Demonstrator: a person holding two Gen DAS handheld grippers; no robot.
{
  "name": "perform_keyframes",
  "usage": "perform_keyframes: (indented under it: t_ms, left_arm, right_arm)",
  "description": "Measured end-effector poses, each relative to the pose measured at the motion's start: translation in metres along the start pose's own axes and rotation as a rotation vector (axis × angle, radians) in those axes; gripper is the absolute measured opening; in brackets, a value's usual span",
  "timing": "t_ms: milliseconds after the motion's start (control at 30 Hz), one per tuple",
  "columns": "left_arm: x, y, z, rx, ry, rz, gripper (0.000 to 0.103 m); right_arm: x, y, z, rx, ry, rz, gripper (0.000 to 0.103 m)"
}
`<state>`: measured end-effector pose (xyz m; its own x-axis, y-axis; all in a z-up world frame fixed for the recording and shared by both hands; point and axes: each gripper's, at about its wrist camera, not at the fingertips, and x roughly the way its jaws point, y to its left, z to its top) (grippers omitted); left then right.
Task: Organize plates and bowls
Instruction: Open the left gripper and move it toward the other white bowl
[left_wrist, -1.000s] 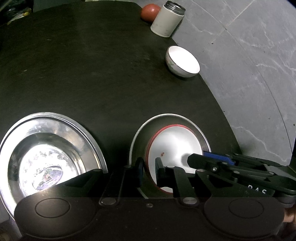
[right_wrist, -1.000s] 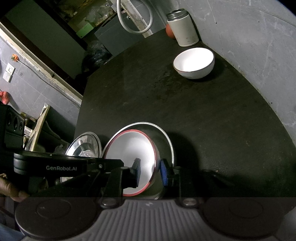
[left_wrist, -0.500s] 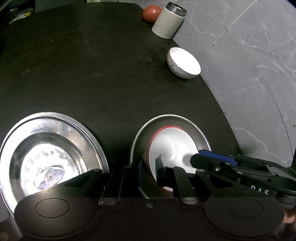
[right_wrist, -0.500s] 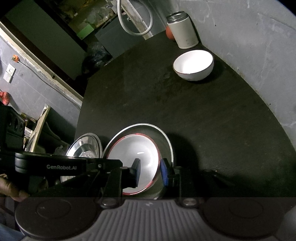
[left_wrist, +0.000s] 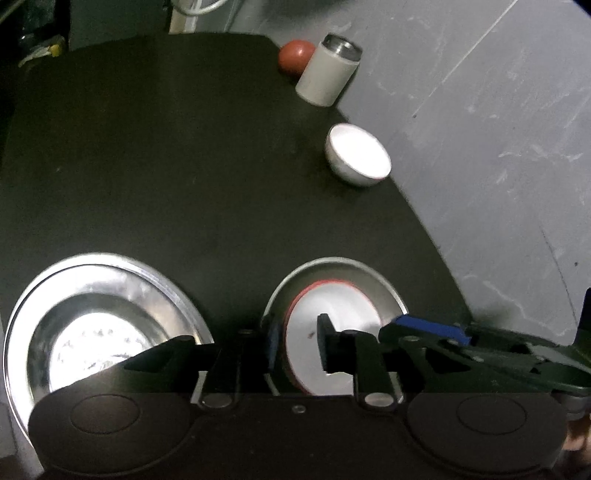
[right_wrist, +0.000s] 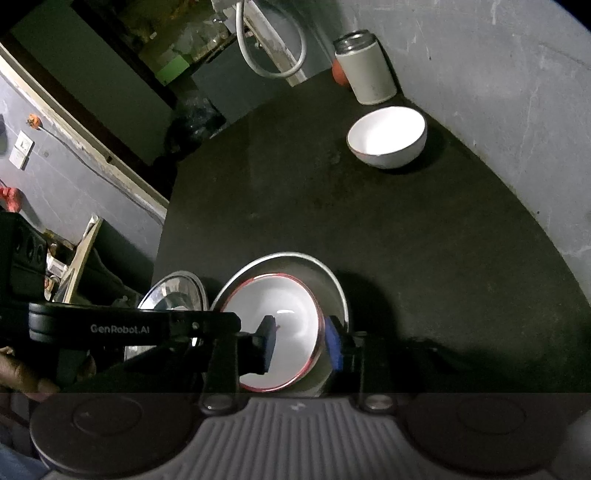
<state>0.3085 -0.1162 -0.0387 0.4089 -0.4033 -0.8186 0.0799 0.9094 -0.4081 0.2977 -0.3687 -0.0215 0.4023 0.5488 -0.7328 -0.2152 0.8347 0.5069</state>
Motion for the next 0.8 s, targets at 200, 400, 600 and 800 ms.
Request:
perform_keyframes:
  t_ms: [200,400,600,800]
  left_arm:
    - [-0.004,-0.002,0.006,0.018,-0.037,-0.045,0.048]
    - [-0.006,-0.002,0.014,0.026,-0.091,-0.002,0.068]
    - [-0.006,0.010,0.023,-0.033,-0.125,0.033,0.082]
    - [0.001,0.014,0.034,-0.072,-0.134,0.078,0.097]
  right_arm:
    - [-0.006,-0.004,-0.001,0.022,-0.043,0.018,0.040]
    - [-0.007,-0.007,0.002,0.029,-0.071,0.044,0.050]
    - [-0.011,-0.011,0.007,0.041,-0.120,0.048,0.065]
    - [-0.005,-0.022,0.014,0.074,-0.134,0.040,0.075]
